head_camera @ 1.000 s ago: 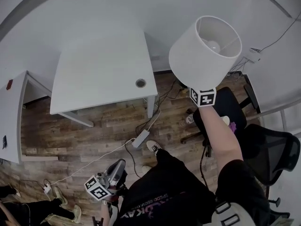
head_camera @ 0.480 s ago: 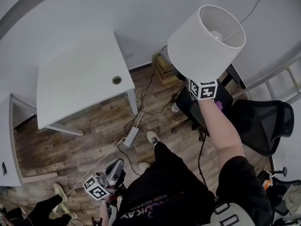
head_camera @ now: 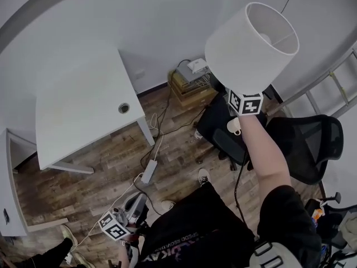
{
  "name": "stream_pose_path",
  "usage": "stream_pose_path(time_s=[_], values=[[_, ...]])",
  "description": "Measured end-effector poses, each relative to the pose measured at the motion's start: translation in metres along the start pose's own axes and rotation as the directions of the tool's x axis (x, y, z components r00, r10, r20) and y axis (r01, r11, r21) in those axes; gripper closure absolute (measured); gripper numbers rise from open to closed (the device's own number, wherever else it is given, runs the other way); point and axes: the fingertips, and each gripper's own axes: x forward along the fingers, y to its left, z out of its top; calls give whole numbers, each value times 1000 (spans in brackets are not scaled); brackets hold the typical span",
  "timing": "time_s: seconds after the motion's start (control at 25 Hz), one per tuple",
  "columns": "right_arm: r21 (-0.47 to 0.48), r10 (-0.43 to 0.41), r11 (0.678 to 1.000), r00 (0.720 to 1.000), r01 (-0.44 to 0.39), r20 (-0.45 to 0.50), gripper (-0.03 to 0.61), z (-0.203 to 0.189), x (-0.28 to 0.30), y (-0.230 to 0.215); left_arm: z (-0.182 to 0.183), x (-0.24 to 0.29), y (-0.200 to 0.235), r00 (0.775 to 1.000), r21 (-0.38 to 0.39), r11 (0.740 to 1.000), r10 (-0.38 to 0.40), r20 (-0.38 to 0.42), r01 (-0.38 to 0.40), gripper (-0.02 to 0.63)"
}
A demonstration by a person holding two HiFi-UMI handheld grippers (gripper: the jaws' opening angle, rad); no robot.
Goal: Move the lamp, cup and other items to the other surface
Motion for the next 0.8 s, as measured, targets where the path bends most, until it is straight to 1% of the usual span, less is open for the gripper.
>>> stream_pose_path(time_s=[0.2, 0.36, 0.52, 0.64, 0.72, 0.8], values=[[5, -19, 1000, 1000, 19, 0, 436, -4, 6, -57, -10, 47, -5, 1000, 0, 1000, -1, -17, 1, 618], [13, -28, 1000, 1000, 28, -13, 436, -19, 13, -99, -18, 83, -6, 999, -5, 1000, 7, -32, -7, 618], [37, -47, 998, 999, 48, -20, 436, -42, 20, -141, -34, 115, -4, 998, -16, 999, 27, -62, -28, 618], [64, -67, 996, 997, 69, -31, 436, -67, 27, -175, -42, 137, 3, 995, -23, 998, 56, -86, -58, 618], [85, -87, 992, 995, 90, -39, 436, -83, 24, -196, -47, 148, 5, 992, -26, 997, 71, -100, -74, 618], [104, -113, 988, 993, 117, -47, 436, -95, 13, -216, -52, 160, 2, 991, -29, 997, 69, -118, -73, 618]])
